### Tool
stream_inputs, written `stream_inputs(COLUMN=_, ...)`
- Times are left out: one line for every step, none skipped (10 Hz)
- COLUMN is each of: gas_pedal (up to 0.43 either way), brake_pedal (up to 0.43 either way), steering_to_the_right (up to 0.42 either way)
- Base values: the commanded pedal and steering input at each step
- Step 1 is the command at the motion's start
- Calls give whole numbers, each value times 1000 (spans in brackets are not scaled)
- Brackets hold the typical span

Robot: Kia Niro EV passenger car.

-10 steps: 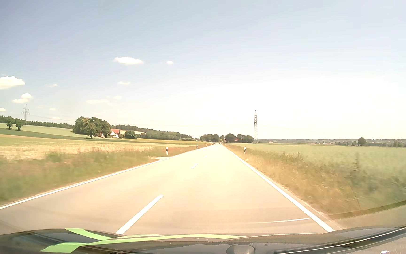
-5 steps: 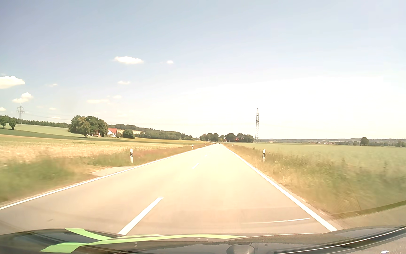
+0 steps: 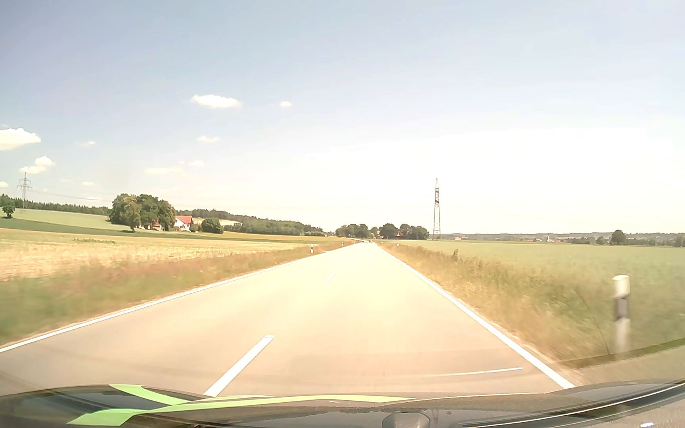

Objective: Follow the waypoints while adhering to traffic rules and regulations

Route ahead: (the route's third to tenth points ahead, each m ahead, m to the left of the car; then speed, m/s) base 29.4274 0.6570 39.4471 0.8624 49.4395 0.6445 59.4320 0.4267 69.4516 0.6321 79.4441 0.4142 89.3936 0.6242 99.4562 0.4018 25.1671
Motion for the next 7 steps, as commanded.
stream_inputs(gas_pedal=240, brake_pedal=0, steering_to_the_right=3)
stream_inputs(gas_pedal=248, brake_pedal=0, steering_to_the_right=3)
stream_inputs(gas_pedal=260, brake_pedal=0, steering_to_the_right=3)
stream_inputs(gas_pedal=268, brake_pedal=0, steering_to_the_right=3)
stream_inputs(gas_pedal=268, brake_pedal=0, steering_to_the_right=3)
stream_inputs(gas_pedal=268, brake_pedal=0, steering_to_the_right=3)
stream_inputs(gas_pedal=260, brake_pedal=0, steering_to_the_right=3)
